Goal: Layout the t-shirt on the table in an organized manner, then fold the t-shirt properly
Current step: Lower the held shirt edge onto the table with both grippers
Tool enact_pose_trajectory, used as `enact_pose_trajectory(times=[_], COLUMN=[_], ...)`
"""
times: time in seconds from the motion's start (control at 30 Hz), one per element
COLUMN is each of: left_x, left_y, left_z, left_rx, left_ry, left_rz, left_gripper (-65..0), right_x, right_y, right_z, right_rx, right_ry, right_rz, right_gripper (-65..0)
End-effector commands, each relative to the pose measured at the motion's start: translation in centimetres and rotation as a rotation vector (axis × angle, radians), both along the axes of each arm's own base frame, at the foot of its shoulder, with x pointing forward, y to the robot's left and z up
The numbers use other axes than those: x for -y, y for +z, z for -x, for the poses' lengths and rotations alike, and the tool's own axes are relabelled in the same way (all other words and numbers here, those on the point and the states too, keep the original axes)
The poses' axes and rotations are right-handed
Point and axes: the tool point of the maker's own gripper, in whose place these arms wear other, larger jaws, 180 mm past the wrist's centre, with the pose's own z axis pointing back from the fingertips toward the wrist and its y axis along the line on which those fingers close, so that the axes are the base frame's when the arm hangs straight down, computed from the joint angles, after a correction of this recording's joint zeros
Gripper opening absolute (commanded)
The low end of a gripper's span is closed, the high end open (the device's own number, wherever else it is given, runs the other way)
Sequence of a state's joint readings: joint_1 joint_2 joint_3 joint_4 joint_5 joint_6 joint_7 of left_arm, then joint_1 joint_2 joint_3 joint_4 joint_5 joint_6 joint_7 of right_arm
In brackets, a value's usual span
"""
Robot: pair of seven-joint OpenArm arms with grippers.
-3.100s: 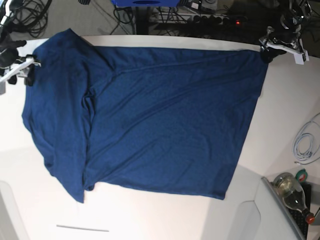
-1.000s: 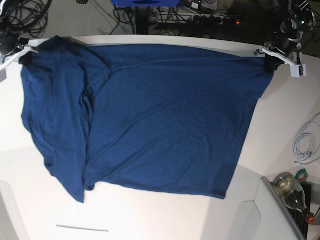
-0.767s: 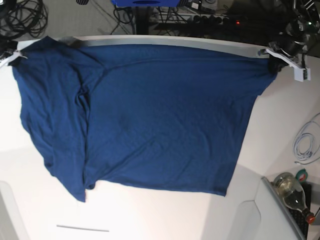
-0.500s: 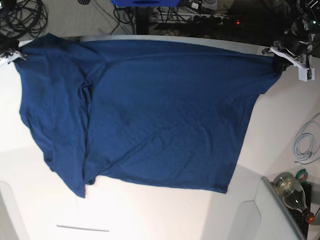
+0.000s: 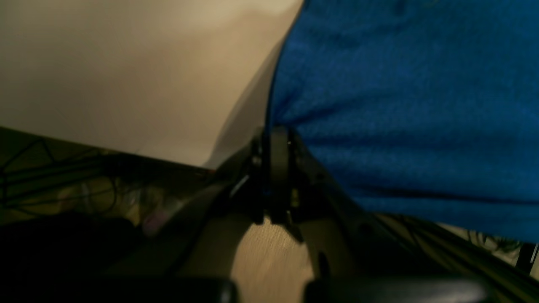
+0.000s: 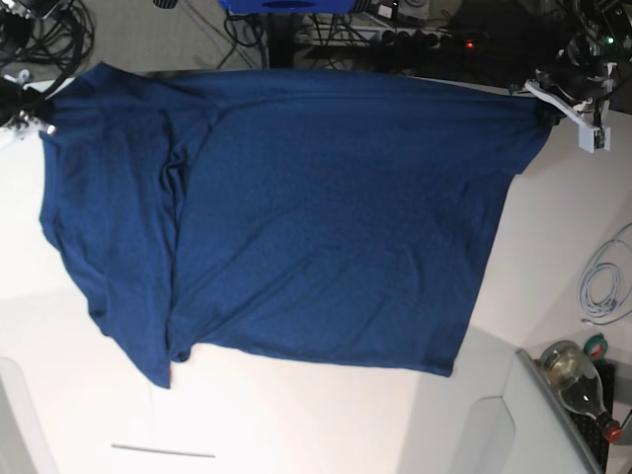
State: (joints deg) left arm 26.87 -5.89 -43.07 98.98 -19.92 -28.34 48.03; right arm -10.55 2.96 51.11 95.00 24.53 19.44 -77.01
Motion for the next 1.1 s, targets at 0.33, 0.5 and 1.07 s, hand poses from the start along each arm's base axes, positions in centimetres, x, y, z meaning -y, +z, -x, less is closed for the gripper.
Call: enact_pose_trajectory(times=[0.33, 0.5, 1.07], left_x=[-0.4, -0.3, 0.7], left_y=[1.8, 0.8, -3.9], left_z=[-5.5, -7.2, -9.0], left_rx=[0.046, 0.047, -0.047], left_ry=[0.051, 0.073, 0.126], left_rz=[0.022, 0.071, 0.168], left_gripper=[-65.0, -65.0, -65.0], right_x=[-0.5, 0.3, 1.1], right_y=[-1.8, -2.2, -4.2], right_z=[-5.1, -6.4, -7.2], right_rx=[-0.016, -0.013, -0.026], right_ry=[-0.085, -0.137, -0.195], right_rz=[-0.121, -0.143, -0.185], right_gripper=[-64.5, -64.5, -63.9])
